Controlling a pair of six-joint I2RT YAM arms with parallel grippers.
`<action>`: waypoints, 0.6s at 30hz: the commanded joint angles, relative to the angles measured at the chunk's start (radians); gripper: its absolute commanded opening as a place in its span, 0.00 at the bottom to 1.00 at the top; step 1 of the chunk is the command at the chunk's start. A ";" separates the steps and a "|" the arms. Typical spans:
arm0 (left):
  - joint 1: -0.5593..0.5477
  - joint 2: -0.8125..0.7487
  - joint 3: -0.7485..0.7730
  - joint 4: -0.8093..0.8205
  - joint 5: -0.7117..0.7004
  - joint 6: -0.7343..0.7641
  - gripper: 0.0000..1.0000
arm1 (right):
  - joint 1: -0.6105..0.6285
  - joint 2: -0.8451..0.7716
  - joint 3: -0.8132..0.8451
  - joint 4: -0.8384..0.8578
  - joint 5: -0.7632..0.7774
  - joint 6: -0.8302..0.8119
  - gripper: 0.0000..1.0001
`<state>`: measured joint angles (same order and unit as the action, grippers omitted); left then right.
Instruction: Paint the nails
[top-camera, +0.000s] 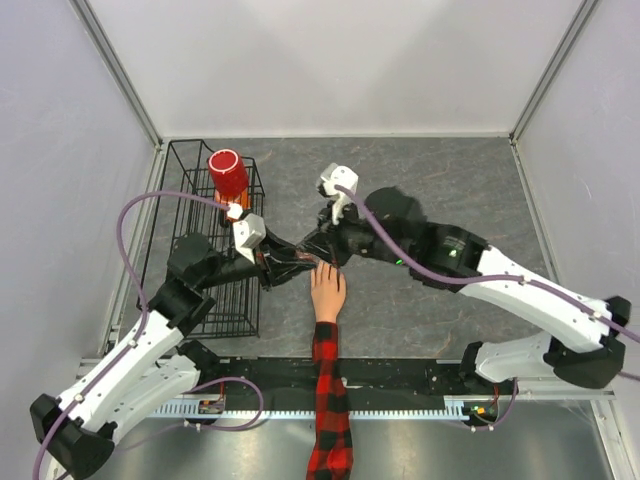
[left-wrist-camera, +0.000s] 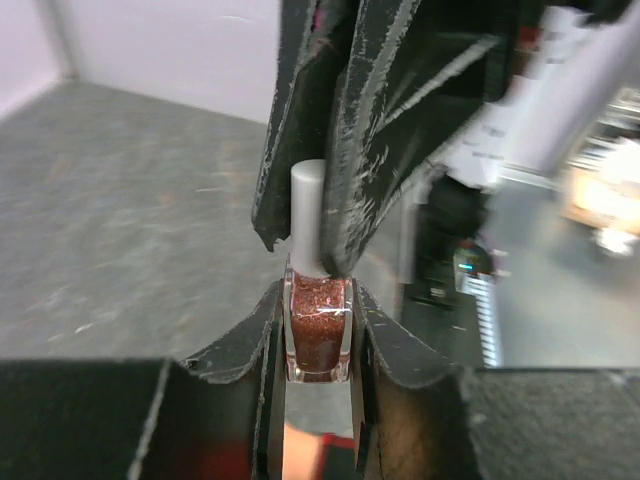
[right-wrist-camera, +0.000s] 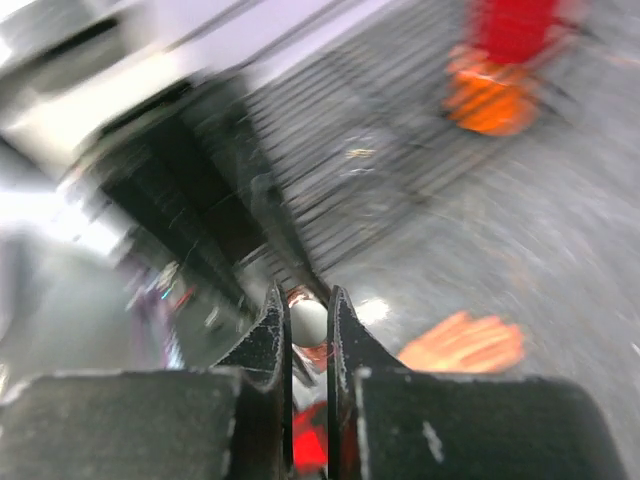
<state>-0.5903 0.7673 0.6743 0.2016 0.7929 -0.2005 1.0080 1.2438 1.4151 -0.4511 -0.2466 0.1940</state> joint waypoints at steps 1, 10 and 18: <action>0.012 -0.066 -0.024 0.056 -0.472 0.148 0.02 | 0.308 0.191 0.186 -0.147 0.810 0.380 0.00; 0.009 -0.103 -0.058 0.085 -0.439 0.193 0.02 | 0.428 0.392 0.360 -0.267 1.000 0.552 0.00; 0.009 -0.077 -0.024 0.047 -0.382 0.184 0.02 | 0.341 0.283 0.344 -0.297 0.845 0.460 0.60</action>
<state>-0.5869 0.6685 0.5915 0.1337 0.4385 -0.0387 1.3602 1.6028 1.7733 -0.7361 0.8055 0.6655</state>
